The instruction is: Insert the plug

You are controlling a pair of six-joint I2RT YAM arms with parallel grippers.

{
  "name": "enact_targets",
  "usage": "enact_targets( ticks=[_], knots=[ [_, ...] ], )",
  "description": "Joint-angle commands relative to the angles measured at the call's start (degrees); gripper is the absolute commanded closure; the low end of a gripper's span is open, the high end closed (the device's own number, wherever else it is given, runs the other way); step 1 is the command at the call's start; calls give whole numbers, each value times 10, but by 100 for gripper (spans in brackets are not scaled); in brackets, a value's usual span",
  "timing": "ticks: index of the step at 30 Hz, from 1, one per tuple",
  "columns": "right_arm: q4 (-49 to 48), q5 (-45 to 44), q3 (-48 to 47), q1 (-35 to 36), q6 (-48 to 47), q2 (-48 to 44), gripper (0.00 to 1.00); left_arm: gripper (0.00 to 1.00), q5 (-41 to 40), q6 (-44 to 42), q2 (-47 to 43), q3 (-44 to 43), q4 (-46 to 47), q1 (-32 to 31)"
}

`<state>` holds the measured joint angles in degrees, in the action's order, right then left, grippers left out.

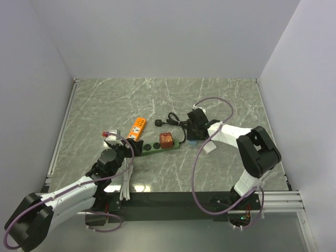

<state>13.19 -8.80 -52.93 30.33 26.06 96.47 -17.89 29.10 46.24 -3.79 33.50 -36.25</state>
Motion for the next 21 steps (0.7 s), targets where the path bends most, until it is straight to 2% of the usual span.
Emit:
enact_targets(
  ticks=[1, 5, 8, 13, 18, 21],
  knots=[
    [14, 4, -25, -5, -47, -27, 87, 1, 5, -24, -10, -27, 21, 0],
    [20, 18, -40, -7, -109, -90, 95, 1, 32, -37, -37, -45, 0, 0],
    [7, 76, -50, -6, -175, -142, 97, 0, 65, -47, -47, -61, -19, 0],
    [-38, 298, -49, 3, -314, -199, 100, 1, 152, -37, -43, -96, -44, 0],
    [-48, 391, -45, 26, -387, -213, 100, 0, 207, 10, -44, -153, -102, 0],
    [-40, 439, -45, 46, -413, -218, 100, 1, 213, 33, -56, -176, -131, 0]
  ],
)
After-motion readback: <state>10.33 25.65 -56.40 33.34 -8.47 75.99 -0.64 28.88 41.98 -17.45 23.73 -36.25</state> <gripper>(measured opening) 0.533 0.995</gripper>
